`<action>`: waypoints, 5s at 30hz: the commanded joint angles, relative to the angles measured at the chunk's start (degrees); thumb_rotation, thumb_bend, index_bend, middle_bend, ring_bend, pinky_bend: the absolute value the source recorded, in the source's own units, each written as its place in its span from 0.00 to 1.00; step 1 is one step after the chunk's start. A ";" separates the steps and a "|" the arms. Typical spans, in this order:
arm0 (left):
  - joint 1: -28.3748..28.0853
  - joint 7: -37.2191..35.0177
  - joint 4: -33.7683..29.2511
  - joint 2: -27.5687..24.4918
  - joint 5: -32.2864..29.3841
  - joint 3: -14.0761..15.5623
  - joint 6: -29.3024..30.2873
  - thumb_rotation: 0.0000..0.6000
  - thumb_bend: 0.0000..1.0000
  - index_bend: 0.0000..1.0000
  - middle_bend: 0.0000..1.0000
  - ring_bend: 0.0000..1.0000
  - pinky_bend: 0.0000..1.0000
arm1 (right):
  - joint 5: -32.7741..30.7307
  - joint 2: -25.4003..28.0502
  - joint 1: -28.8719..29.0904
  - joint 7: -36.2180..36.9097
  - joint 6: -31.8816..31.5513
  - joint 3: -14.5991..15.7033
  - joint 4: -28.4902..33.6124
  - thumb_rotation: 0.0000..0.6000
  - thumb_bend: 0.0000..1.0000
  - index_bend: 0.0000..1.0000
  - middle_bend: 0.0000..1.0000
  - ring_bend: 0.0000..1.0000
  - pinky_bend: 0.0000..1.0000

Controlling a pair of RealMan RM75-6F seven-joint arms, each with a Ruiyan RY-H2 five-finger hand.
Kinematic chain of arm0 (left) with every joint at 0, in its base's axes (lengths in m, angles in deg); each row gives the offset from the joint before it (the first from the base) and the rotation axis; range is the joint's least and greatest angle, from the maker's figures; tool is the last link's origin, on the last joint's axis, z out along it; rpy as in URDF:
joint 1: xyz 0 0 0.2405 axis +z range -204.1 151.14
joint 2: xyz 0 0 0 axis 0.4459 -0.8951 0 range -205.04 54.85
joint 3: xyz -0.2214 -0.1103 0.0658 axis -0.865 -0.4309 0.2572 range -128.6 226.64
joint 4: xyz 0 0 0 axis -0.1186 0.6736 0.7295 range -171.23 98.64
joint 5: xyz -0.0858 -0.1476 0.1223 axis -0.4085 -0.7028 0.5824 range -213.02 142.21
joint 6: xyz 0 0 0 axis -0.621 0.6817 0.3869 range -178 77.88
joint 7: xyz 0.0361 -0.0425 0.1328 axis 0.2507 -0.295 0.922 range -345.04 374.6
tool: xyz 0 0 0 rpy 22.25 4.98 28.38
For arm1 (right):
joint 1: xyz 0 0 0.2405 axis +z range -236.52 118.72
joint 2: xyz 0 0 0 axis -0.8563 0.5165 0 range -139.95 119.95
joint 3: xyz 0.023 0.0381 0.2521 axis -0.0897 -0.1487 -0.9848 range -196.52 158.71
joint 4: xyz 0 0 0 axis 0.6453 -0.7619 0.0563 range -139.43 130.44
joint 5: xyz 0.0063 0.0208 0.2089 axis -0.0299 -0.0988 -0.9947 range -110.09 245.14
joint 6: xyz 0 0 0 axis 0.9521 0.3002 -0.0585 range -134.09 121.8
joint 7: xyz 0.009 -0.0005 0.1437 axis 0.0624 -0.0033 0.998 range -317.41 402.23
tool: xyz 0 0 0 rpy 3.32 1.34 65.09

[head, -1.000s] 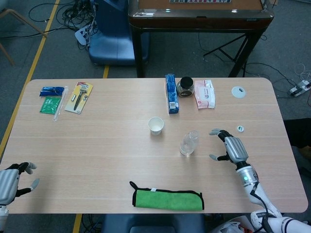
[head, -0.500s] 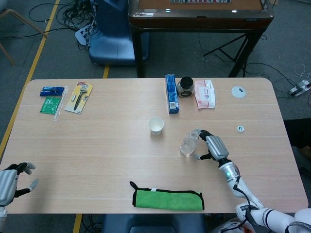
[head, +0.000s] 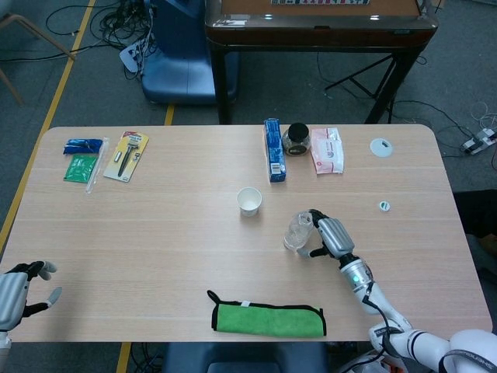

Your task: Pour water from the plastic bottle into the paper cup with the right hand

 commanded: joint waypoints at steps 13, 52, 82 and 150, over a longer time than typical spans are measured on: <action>0.25 -0.06 -0.34 -0.27 0.01 0.08 0.14 1.00 0.22 0.44 0.52 0.44 0.61 | 0.18 -2.82 0.79 10.11 -0.96 0.78 -3.70 1.00 0.00 0.30 0.35 0.26 0.33; 0.23 -1.20 -0.74 -0.75 -0.15 -0.30 0.00 1.00 0.22 0.45 0.52 0.44 0.61 | -8.46 -2.39 8.79 -18.27 4.52 -7.84 -5.74 1.00 0.10 0.58 0.60 0.52 0.55; 0.69 -2.89 -2.17 -2.37 0.16 -0.59 1.02 1.00 0.23 0.45 0.52 0.44 0.61 | -14.04 -12.45 23.61 -46.15 11.98 -10.71 -21.63 1.00 0.12 0.58 0.61 0.52 0.55; 0.77 -2.72 -2.57 -2.51 0.30 -0.41 0.87 1.00 0.22 0.45 0.52 0.44 0.61 | -40.38 -10.59 26.71 -99.66 11.33 -11.86 -15.17 1.00 0.14 0.59 0.61 0.53 0.56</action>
